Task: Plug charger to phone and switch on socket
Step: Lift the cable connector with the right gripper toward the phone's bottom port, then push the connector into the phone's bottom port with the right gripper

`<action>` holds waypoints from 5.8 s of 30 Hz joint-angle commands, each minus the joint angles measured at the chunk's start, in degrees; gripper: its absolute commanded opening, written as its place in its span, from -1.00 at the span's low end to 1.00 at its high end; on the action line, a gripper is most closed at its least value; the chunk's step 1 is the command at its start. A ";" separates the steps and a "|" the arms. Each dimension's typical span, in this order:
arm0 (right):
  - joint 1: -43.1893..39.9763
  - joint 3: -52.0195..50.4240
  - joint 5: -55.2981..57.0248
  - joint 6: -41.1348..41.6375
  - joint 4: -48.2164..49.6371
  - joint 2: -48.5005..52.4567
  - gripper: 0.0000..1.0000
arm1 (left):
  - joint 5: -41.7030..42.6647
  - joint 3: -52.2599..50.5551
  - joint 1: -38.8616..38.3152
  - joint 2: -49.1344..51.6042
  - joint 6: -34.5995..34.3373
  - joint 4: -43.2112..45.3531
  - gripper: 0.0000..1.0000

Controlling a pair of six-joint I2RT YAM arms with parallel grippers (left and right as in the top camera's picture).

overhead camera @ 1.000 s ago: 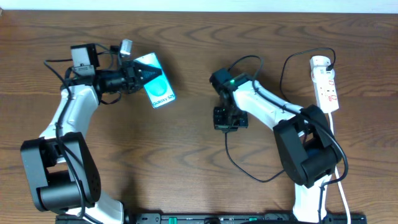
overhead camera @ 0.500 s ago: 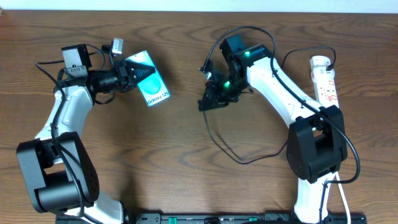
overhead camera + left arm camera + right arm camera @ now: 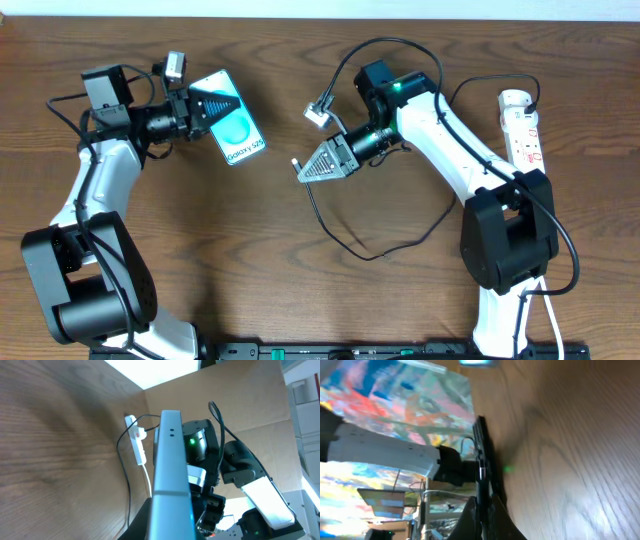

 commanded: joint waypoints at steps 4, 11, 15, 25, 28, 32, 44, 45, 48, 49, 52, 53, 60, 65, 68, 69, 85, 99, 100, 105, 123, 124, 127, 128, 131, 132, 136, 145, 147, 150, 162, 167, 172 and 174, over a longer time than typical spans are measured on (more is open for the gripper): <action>2.86 0.74 -9.09 -0.87 4.24 0.39 -0.97 | 2.80 0.59 0.20 -0.22 -13.07 10.51 -0.86; 3.85 0.74 -9.53 4.17 10.58 0.39 -0.97 | 2.80 0.59 0.09 -0.24 -16.61 14.78 -0.86; 3.93 0.74 -9.49 9.42 16.22 0.42 -0.97 | 2.80 0.59 -0.15 -0.24 -16.98 14.80 -0.86; 5.07 0.74 -9.09 13.97 20.81 0.42 -0.97 | 2.78 0.59 -4.07 -0.26 -17.11 19.56 -0.85; 5.29 0.74 -8.94 13.97 20.85 0.42 -0.97 | 2.75 0.59 -4.04 -0.26 -19.26 21.31 -0.86; 5.27 0.74 -8.39 13.97 21.03 0.42 -0.97 | 2.69 0.59 -4.04 -0.28 -24.63 26.27 -0.86; 5.27 0.74 -7.76 13.99 21.00 0.42 -0.97 | 1.68 0.59 -4.00 -0.33 -33.00 31.08 -0.85; 5.27 0.74 -7.76 13.99 21.00 0.42 -0.97 | 1.70 0.59 -4.00 -0.33 -32.98 31.45 -0.86; 5.01 0.72 -7.80 15.23 21.94 0.42 -0.97 | 1.77 0.59 -4.00 -0.33 -33.00 32.35 -0.86; 4.92 0.72 -7.80 15.93 22.51 0.42 -0.97 | 1.75 0.59 -4.00 -0.33 -33.00 32.35 -0.86; 4.68 0.74 -7.87 18.62 25.42 0.42 -0.97 | 1.75 0.59 -3.98 -0.33 -33.00 32.52 -0.85; 4.68 0.74 -8.00 19.26 26.14 0.42 -0.97 | 1.90 0.59 -3.98 -0.33 -32.98 32.85 -0.86; 4.61 0.72 -8.00 19.98 27.21 0.42 -0.97 | 2.38 0.59 -4.00 -0.33 -33.00 34.03 -0.86; 4.00 0.72 -8.02 19.98 27.21 0.42 -0.97 | 2.80 0.59 -3.87 -0.33 -32.98 34.05 -0.86; 3.74 0.72 -8.22 19.98 27.21 0.42 -0.97 | 2.80 0.59 -3.89 -0.33 -32.98 34.05 -0.86; 3.74 0.74 -8.22 19.98 27.23 0.42 -0.97 | 2.80 0.59 -3.89 -0.33 -32.98 34.05 -0.86; 3.76 0.72 -8.22 22.58 30.45 0.42 -0.97 | 2.80 0.59 -3.89 -0.33 -32.37 34.05 -0.86; 3.76 0.72 -8.20 22.58 30.77 0.42 -0.97 | 2.78 0.59 -4.00 -0.33 -32.39 34.03 -0.86; 3.76 0.72 -8.20 22.58 30.91 0.42 -0.96 | 2.78 0.59 -4.02 -0.33 -32.39 34.03 -0.86; 3.76 0.74 -8.20 22.58 30.93 0.42 -0.97 | 2.75 0.59 -4.02 -0.33 -32.37 34.03 -0.85; 4.31 0.72 -8.20 22.58 31.12 0.42 -0.97 | 2.73 0.59 -4.07 -0.33 -32.35 34.03 -0.86; 4.42 0.74 -8.20 22.58 31.17 0.42 -0.97 | 2.73 0.59 -4.07 -0.33 -32.37 34.03 -0.86; 4.63 0.74 -8.20 22.58 31.34 0.42 -0.97 | 2.73 0.57 -4.07 -0.33 -32.37 34.03 -0.85; 4.68 0.74 -8.20 22.60 31.34 0.42 -0.97 | 2.73 0.59 -4.07 -0.33 -32.37 34.03 -0.86; 5.07 0.72 -8.17 22.60 31.52 0.42 -0.97 | 2.73 0.59 -4.07 -0.33 -32.33 34.03 -0.86; 5.09 0.74 -8.17 22.60 31.71 0.42 -0.97 | 2.75 0.57 -4.07 -0.33 -32.35 34.03 -0.86; 5.05 0.72 -8.15 22.73 31.76 0.42 -0.97 | 2.75 0.57 -4.07 -0.33 -32.35 34.03 -0.86; 4.72 0.72 -7.30 22.75 31.74 0.42 -0.97 | 2.80 0.57 -4.07 -0.33 -32.39 34.03 -0.86; 4.33 0.72 -7.30 22.75 31.74 0.42 -0.97 | 2.78 0.57 -4.07 -0.33 -32.41 34.03 -0.86; 3.87 0.72 -7.30 22.75 31.74 0.42 -0.97 | 2.78 0.57 -4.07 -0.33 -32.39 34.03 -0.85; 3.76 0.72 -7.30 22.75 31.95 0.42 -0.97 | 2.80 0.57 -4.07 -0.33 -32.39 34.03 -0.86; 3.65 0.72 -7.30 22.75 32.17 0.42 -0.97 | 2.80 0.57 -4.07 -0.33 -32.37 34.03 -0.86; 2.84 0.72 -7.32 22.99 32.30 0.42 -0.97 | 2.80 0.57 -4.07 -0.33 -32.37 34.03 -0.87; 2.73 0.72 -7.32 23.02 32.37 0.42 -0.97 | 2.80 0.57 -4.07 -0.33 -32.37 34.03 -0.86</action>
